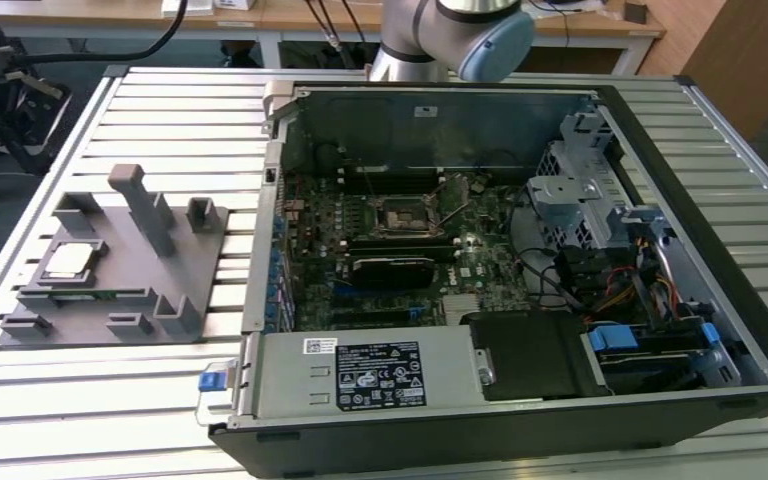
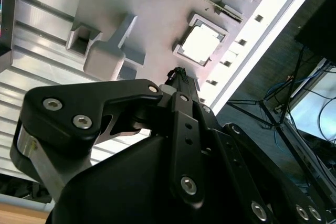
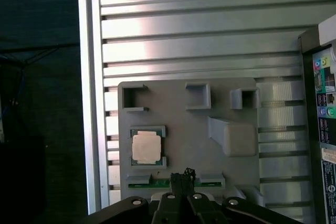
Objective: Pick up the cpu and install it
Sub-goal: 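Reach for the cpu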
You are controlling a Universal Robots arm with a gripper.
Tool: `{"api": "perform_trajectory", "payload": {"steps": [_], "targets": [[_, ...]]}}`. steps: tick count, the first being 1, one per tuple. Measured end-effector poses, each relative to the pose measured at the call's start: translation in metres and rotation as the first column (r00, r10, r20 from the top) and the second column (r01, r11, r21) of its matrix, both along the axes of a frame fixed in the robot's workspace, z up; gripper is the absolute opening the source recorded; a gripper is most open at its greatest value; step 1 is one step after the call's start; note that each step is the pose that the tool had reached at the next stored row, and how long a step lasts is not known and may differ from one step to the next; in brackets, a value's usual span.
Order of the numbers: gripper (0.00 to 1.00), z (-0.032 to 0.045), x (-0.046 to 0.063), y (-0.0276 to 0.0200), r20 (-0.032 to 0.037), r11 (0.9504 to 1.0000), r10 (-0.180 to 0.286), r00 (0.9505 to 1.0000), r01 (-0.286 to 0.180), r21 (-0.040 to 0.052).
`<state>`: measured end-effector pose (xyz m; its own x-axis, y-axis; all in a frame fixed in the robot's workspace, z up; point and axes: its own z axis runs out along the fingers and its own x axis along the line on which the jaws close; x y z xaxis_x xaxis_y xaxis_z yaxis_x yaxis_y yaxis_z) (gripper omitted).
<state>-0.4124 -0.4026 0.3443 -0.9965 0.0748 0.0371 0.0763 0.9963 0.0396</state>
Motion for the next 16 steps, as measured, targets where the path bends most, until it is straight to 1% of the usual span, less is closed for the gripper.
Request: {"api": "perform_trajectory", "payload": {"steps": [10,16], "targets": [[0.11,-0.0026,-0.011,0.0000,-0.0001,1.0000,0.000,1.0000,0.000,0.0000],[0.11,-0.0038,-0.023,0.0000,0.0000,1.0000,0.000,1.0000,0.000,0.0000]]}}
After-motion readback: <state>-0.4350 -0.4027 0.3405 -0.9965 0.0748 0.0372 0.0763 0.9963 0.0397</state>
